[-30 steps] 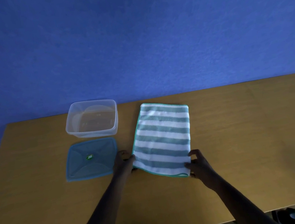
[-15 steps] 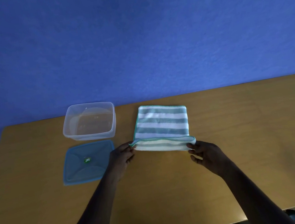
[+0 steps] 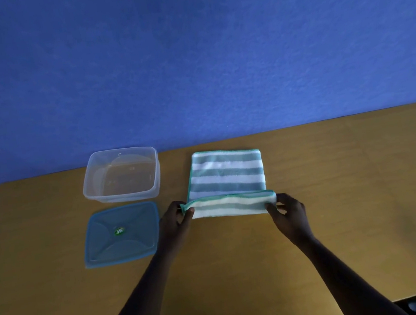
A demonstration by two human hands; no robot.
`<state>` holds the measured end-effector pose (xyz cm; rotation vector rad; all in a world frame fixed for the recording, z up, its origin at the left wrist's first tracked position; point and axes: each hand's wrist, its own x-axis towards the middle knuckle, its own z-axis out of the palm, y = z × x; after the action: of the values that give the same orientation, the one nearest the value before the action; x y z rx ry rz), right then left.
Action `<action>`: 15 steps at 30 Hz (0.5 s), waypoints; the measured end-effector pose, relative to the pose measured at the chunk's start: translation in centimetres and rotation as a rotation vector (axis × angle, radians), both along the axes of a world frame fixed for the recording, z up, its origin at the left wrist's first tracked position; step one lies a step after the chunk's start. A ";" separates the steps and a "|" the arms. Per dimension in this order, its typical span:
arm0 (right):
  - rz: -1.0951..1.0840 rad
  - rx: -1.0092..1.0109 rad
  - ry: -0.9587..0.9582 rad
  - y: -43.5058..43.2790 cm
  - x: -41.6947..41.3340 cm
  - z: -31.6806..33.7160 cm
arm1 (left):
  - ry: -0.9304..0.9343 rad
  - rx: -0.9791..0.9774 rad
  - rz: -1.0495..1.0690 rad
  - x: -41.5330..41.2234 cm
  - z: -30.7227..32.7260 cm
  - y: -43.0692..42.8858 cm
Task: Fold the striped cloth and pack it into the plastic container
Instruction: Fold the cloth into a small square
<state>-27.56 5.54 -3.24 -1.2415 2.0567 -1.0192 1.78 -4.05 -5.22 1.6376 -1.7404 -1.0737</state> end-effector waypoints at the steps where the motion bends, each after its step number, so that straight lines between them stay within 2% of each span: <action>1: 0.032 -0.006 0.022 0.1 -0.1 -0.1 | -0.025 -0.024 -0.017 0.1 -0.1 0.1; 5: 0.071 -0.045 0.086 0.5 0.1 -0.2 | -0.069 -0.118 -0.041 0.4 -0.5 0.6; 9: 0.078 -0.008 0.057 0.5 0.1 -0.8 | -0.079 -0.171 -0.014 0.5 -1.0 0.8; 15: 0.041 0.068 0.073 -1.5 0.3 -1.4 | -0.071 -0.079 0.109 -0.9 -1.4 -0.5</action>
<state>-27.30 4.07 -4.68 -1.2981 2.0941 -0.8900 0.93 -4.53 -6.61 1.7184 -1.6943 -0.8959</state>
